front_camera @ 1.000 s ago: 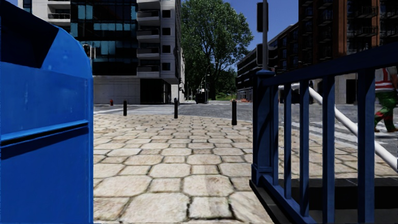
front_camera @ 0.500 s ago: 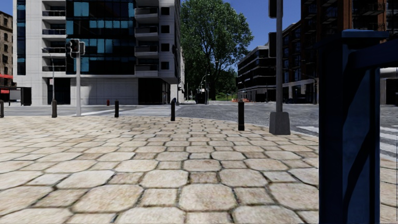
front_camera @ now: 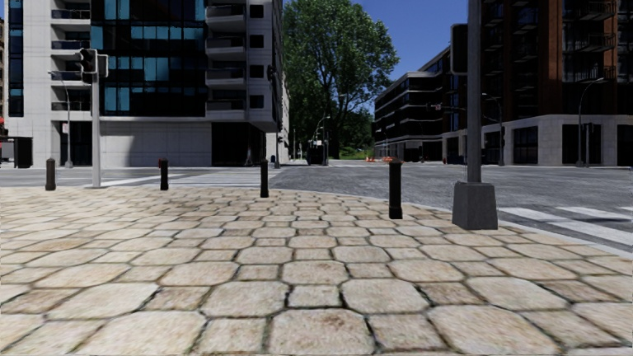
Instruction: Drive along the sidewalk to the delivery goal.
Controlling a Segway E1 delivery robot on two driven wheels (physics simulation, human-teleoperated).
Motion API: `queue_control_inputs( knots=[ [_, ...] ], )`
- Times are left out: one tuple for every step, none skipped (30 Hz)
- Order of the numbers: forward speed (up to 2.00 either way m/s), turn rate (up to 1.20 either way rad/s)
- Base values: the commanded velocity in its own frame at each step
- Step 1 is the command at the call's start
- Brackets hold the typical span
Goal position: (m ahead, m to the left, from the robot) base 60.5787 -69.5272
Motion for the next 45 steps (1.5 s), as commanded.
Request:
queue_control_inputs(
  knots=[
    [1.55,-0.49],
    [1.48,-0.56],
    [1.43,-0.66],
    [1.42,-0.70],
    [1.42,-0.70],
    [1.42,-0.71],
    [1.42,-0.71],
    [1.42,-0.71],
    [1.42,-0.71],
    [1.42,-0.71],
    [1.41,-0.71],
    [1.40,-0.71],
    [1.37,-0.71],
    [1.35,-0.71],
    [1.35,-0.71],
    [1.32,-0.71],
    [1.30,-0.71],
    [1.29,-0.71],
    [1.29,-0.71],
    [1.29,-0.71],
    [1.29,-0.71],
    [1.29,-0.71],
    [1.29,-0.71],
    [1.29,-0.71],
    [1.29,-0.71],
    [1.32,-0.71],
    [1.34,-0.71],
    [1.36,-0.71],
    [1.38,-0.71],
    [1.38,-0.71],
    [1.40,-0.71],
    [1.40,-0.71],
    [1.41,-0.71],
    [1.41,-0.71],
    [1.41,-0.71],
    [1.41,-0.71],
    [1.41,-0.71],
    [1.41,-0.71],
    [1.41,-0.71],
    [1.41,-0.71],
    [1.41,-0.71],
    [1.43,-0.71],
    [1.43,-0.71],
    [1.47,-0.71],
    [1.50,-0.71]
  ],
)
